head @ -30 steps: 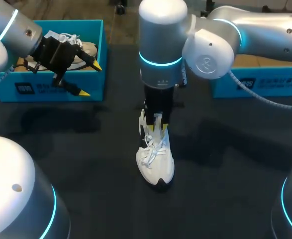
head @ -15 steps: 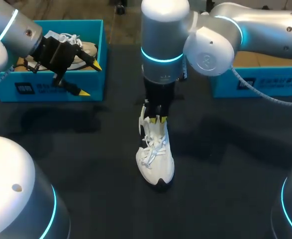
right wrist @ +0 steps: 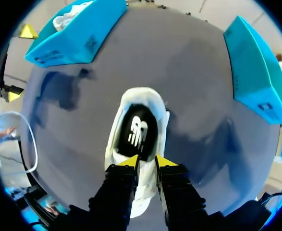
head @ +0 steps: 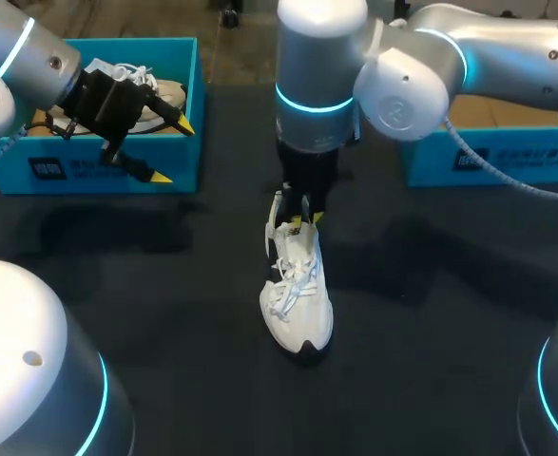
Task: Take the shoe out of the shoebox, open the shoe tongue, remove and reinsert the insole, then place the shoe into the shoebox
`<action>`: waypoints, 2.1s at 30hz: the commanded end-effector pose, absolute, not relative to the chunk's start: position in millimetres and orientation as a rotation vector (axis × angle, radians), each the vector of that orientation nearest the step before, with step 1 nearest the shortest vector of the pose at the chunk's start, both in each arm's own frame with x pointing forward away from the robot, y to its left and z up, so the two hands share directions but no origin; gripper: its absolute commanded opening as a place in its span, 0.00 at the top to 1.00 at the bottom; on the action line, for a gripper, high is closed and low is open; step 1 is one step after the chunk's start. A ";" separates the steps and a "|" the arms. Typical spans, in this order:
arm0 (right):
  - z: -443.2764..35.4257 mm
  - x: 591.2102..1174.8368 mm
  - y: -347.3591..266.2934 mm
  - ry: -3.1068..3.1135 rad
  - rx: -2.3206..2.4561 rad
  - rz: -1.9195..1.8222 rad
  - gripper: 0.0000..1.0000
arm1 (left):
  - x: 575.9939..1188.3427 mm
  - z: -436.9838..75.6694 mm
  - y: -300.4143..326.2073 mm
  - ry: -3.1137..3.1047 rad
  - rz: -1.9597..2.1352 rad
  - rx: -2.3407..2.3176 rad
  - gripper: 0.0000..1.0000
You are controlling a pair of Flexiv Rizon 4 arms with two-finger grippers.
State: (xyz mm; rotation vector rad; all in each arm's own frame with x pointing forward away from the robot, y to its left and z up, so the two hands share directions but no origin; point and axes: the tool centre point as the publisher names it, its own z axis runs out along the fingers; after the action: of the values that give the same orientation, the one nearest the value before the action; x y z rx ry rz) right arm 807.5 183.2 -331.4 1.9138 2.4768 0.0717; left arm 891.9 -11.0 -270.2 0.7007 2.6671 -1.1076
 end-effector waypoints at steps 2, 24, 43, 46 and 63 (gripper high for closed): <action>-321.3 816.9 181.6 2.530 1.784 0.117 0.75 | 890.8 -269.7 -10.8 2.669 -1.102 0.700 0.00; -288.7 834.6 195.8 2.765 1.174 0.049 0.00 | 890.8 -269.7 -10.8 2.669 -1.102 0.700 0.00; -297.9 856.8 208.4 3.039 0.442 -0.122 0.00 | 890.8 -269.7 -10.8 2.669 -1.102 0.700 0.00; -302.6 866.0 206.7 3.072 0.334 -0.154 0.00 | 890.8 -269.7 -10.8 2.669 -1.102 0.700 0.00; -342.1 899.8 191.2 3.105 -0.020 -0.217 0.00 | 890.8 -269.7 -10.8 2.669 -1.102 0.700 0.00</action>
State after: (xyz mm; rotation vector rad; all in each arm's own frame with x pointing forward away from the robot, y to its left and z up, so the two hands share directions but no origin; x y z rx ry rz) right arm 894.0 188.3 -334.6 -0.0225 3.0944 -0.2186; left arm 891.9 -10.9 -270.2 0.7004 2.6672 -1.1075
